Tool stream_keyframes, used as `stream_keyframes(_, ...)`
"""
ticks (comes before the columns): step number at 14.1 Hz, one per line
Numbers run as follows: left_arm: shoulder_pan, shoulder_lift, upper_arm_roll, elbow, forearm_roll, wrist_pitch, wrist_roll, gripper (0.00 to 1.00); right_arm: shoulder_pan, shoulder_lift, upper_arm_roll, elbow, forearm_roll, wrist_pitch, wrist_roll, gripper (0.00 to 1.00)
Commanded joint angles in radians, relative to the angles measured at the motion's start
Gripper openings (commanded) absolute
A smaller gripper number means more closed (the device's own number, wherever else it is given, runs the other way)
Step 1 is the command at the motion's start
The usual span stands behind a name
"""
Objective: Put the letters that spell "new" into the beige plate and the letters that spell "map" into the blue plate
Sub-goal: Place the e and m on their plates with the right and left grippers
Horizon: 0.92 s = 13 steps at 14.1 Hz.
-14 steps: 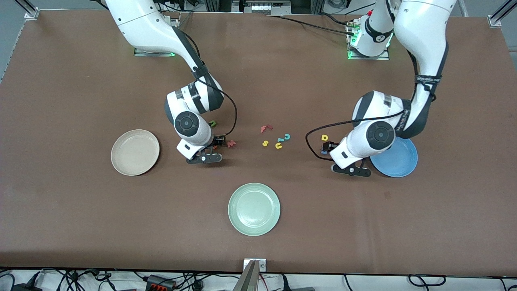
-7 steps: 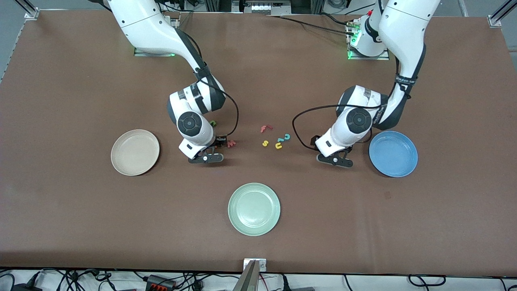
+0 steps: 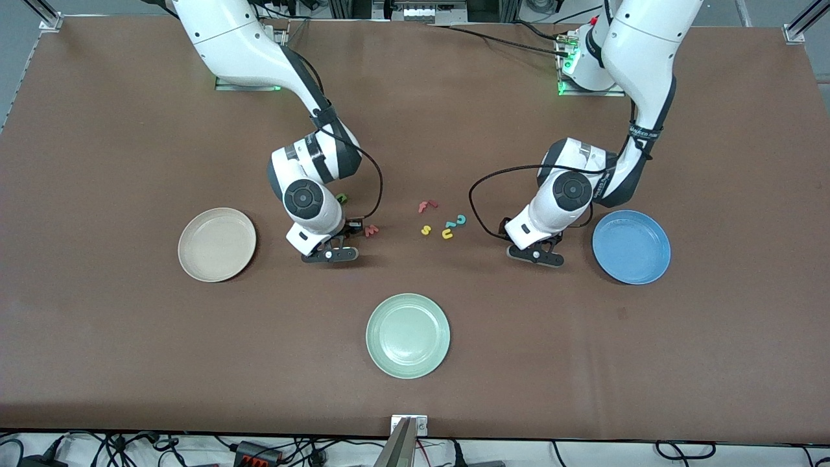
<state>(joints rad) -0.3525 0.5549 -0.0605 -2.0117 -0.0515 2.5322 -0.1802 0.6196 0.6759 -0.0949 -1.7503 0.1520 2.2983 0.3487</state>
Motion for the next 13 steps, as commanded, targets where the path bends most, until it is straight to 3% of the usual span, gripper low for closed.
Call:
stream_keyframes(1, -0.006, 0.003, 0.005, -0.015, -0.002, 0.033, 0.005, 0.57, -0.014, -0.024, -0.019, 0.009, 0.015, -0.010, -0.008, 0.20)
stream_keyframes(2, -0.006, 0.002, 0.005, -0.015, -0.002, 0.033, 0.005, 0.45, -0.026, -0.051, -0.029, 0.008, 0.015, -0.026, -0.004, 0.20)
stream_keyframes(4, -0.006, -0.009, 0.005, -0.018, -0.002, 0.023, 0.011, 0.22, -0.037, -0.093, -0.116, 0.008, 0.006, -0.121, -0.016, 0.20)
stream_keyframes(6, -0.006, -0.029, 0.007, -0.012, -0.002, -0.025, 0.013, 0.12, -0.038, -0.122, -0.222, 0.002, 0.001, -0.198, -0.097, 0.20)
stream_keyframes(8, -0.002, -0.068, 0.016, 0.004, -0.002, -0.108, 0.013, 0.09, -0.072, -0.130, -0.295, -0.003, 0.004, -0.273, -0.221, 0.20)
stream_keyframes(13, 0.142, -0.113, 0.034, 0.171, 0.013, -0.450, 0.141, 0.10, -0.190, -0.085, -0.298, -0.025, 0.003, -0.280, -0.347, 0.21)
